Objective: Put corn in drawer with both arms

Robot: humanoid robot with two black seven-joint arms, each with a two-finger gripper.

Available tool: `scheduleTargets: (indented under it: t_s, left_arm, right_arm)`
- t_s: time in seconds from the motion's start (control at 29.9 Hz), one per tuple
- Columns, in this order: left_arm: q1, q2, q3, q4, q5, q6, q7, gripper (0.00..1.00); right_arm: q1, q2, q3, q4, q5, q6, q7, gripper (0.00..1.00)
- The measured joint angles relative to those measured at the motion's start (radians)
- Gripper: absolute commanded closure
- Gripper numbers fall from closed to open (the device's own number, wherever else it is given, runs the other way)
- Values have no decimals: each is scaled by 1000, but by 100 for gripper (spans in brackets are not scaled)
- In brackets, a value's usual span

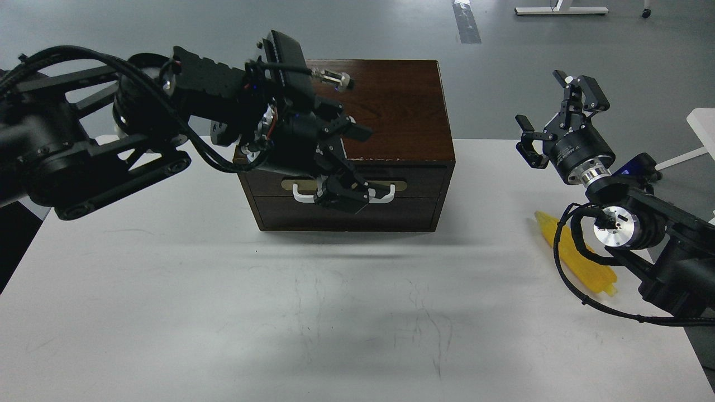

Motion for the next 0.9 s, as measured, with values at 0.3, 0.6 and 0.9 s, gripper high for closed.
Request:
scheduleTargets:
  t_s: [0.3, 0.6, 0.9]
  left_arm:
    - [-135, -133, 235, 104, 57, 0, 0, 2]
    - [-140, -181, 261, 136, 160, 0, 0, 2]
    - [-138, -180, 294, 137, 163, 0, 0, 2]
  right_arm:
    - [-7, 1, 1, -14, 0, 0, 0, 0]
    - [-21, 3, 2, -18, 0, 1, 0, 0]
    - [-27, 3, 3, -18, 0, 2, 0, 0]
